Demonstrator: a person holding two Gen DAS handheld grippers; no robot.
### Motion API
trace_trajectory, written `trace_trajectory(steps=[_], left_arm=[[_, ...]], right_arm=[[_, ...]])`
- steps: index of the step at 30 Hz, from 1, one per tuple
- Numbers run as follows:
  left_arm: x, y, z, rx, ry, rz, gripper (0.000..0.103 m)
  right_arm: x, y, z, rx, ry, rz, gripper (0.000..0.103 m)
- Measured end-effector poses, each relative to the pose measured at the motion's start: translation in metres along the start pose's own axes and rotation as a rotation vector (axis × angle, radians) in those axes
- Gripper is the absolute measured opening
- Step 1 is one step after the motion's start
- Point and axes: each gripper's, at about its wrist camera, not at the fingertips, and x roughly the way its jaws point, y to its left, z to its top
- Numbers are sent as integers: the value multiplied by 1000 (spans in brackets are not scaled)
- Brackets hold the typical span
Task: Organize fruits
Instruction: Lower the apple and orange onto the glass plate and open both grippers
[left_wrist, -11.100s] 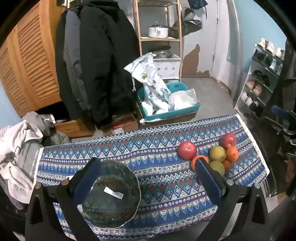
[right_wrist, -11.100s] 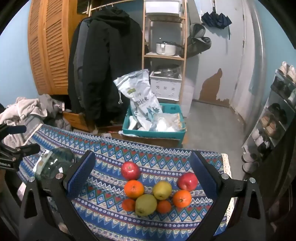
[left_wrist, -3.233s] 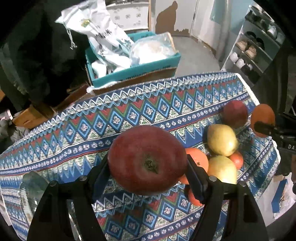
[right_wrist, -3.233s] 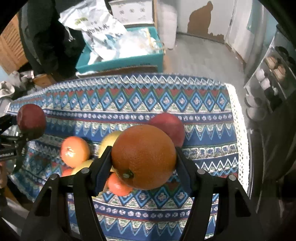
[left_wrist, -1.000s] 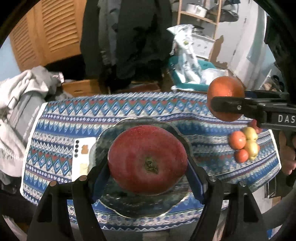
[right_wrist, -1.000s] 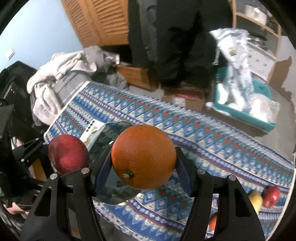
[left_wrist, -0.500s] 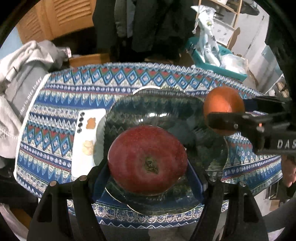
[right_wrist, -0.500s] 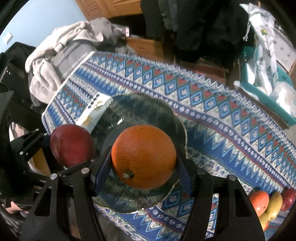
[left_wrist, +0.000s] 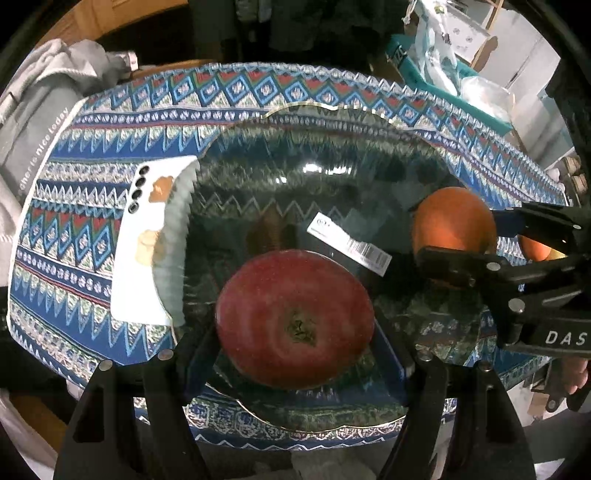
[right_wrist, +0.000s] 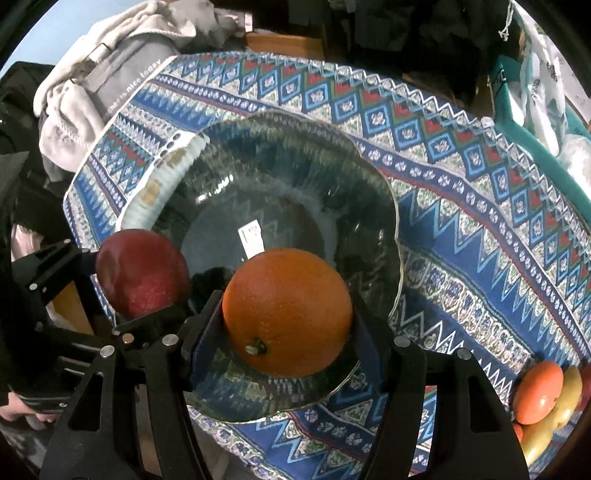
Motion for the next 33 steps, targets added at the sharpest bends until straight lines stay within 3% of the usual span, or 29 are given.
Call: trace_trajectory(steps=[10, 15, 25, 33], left_arm=[[24, -7, -5, 26, 75, 25, 78], [14, -13, -5, 54, 38, 65, 78], [-13, -22, 1, 73, -3, 80, 78], [-32, -32, -4, 103, -46, 63, 80]], right_arm=[[-4, -5, 1, 37, -36, 39, 67], [-8, -9, -2, 58, -41, 49, 73], [-24, -5, -14, 56, -66, 67, 74], [-59, -14, -26, 73, -127, 47, 76]])
